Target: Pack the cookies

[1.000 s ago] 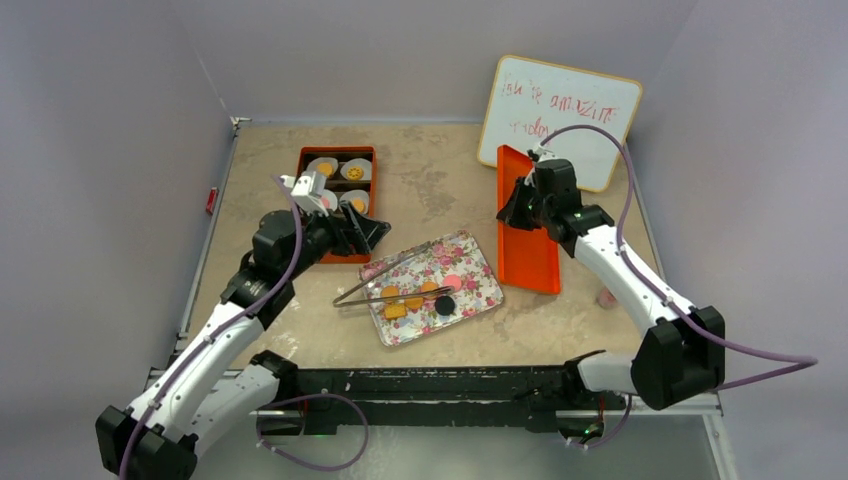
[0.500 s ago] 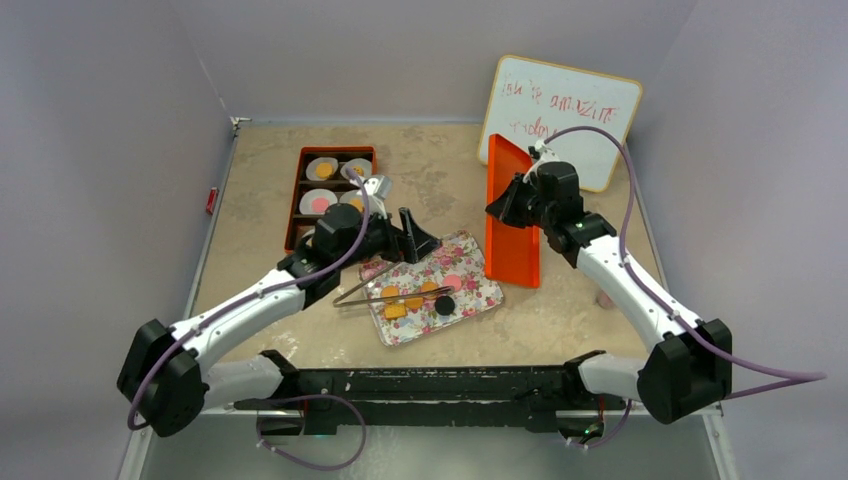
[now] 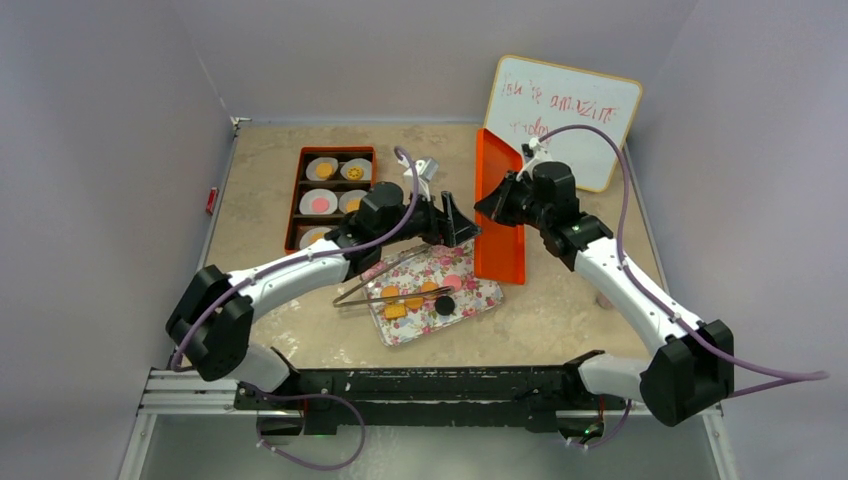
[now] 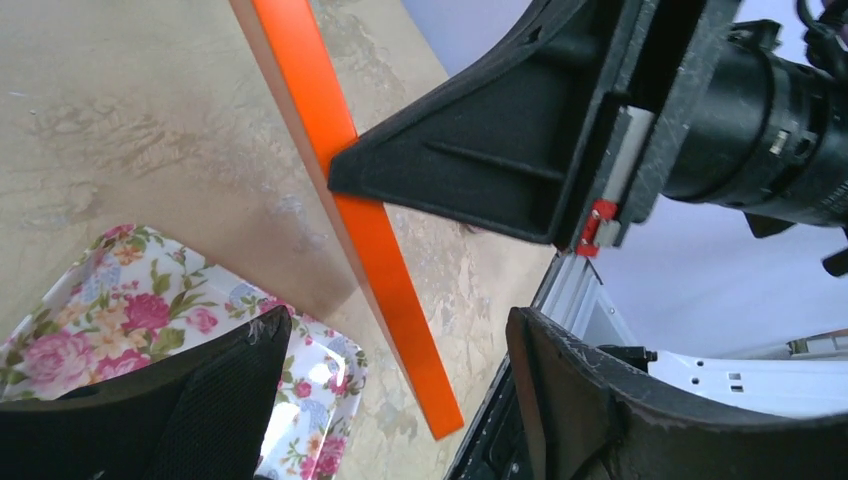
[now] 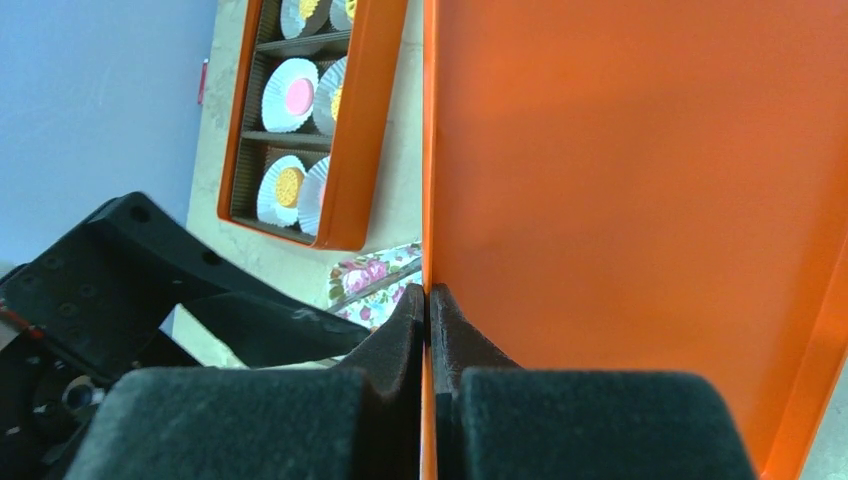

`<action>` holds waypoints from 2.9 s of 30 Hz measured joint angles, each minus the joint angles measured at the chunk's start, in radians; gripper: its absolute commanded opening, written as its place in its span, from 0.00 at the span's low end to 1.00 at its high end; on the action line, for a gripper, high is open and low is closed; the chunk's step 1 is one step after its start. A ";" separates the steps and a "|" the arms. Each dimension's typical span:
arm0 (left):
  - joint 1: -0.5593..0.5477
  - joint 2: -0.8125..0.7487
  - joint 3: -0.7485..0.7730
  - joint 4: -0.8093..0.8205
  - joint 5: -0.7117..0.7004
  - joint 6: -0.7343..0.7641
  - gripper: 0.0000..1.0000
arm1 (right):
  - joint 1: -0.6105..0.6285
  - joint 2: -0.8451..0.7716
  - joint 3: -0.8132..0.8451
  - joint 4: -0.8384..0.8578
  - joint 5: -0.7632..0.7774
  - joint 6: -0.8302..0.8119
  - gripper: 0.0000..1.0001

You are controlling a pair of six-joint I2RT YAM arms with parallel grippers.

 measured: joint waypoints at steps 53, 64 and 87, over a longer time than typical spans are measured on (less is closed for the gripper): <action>-0.058 0.001 0.100 -0.084 -0.386 0.240 0.00 | 0.071 0.010 0.285 -0.068 0.144 -0.047 0.70; -0.084 0.001 0.103 -0.100 -0.465 0.328 0.00 | 0.110 0.165 0.419 -0.173 0.259 0.022 0.65; -0.148 -0.005 0.126 -0.082 -0.619 0.497 0.16 | 0.190 0.261 0.473 -0.213 0.341 0.133 0.00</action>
